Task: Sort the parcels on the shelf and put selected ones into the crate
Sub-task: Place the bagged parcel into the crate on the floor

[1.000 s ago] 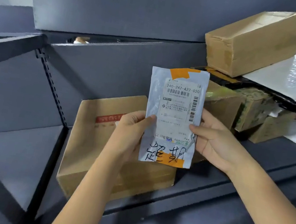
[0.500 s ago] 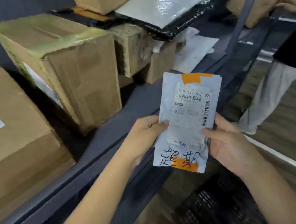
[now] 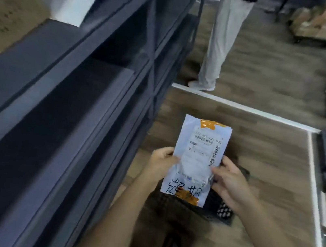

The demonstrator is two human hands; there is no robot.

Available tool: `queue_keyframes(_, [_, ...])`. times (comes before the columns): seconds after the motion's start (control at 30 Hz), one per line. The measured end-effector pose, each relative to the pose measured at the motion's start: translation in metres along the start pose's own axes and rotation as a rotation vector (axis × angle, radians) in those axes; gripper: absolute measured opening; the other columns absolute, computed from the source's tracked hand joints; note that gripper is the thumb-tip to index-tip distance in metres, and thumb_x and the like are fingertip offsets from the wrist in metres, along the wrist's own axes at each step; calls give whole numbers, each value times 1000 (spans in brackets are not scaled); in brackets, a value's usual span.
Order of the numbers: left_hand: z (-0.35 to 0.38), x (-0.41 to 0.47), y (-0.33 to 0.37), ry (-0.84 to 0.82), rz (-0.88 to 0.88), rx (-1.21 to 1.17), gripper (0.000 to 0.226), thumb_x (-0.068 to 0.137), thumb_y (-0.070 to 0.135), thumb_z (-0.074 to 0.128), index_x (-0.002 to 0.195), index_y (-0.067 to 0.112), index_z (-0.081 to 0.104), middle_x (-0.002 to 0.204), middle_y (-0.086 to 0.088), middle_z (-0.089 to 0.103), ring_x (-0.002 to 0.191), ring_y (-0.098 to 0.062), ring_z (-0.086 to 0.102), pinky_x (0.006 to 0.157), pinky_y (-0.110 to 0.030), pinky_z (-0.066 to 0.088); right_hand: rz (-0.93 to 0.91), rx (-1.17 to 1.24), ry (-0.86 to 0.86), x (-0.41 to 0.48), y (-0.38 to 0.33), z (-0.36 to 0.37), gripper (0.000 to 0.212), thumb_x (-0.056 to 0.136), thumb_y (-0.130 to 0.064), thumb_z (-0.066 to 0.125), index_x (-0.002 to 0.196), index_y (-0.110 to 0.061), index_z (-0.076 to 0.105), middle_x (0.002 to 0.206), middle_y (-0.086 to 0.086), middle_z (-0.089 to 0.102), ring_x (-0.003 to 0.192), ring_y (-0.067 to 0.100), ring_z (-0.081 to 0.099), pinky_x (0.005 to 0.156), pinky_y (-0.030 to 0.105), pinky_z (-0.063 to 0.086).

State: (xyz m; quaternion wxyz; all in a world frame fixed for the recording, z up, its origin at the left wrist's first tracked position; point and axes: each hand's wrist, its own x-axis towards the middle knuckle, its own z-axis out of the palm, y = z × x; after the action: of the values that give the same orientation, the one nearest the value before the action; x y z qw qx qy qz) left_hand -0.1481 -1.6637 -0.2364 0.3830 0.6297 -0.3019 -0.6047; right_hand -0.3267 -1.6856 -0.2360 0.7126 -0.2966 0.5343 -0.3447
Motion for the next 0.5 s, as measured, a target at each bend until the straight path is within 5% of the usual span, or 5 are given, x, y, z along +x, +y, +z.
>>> queue_keyframes(0.2, [25,68,-41,-12,-111,92,26,94,-3,47,112,5,63,91,1,67,70,-7,64,55,-20,51,122,50,185,58,47,-35,31,96,8,39,111,-13,55,103,2,67,91,20,65,65,35,55])
queue_keyframes(0.4, [30,143,-74,-19,-195,175,45,91,-13,36,131,0,52,127,-12,60,104,-21,61,78,-26,51,227,36,293,123,80,-49,29,97,5,38,114,-14,52,109,5,64,100,23,61,86,44,49])
queue_keyframes(0.5, [29,169,-74,-121,-225,145,45,92,-15,33,133,-2,47,117,-6,54,78,-5,63,56,-6,47,271,23,347,152,86,-56,29,97,5,38,115,-14,51,110,7,63,103,26,60,87,44,49])
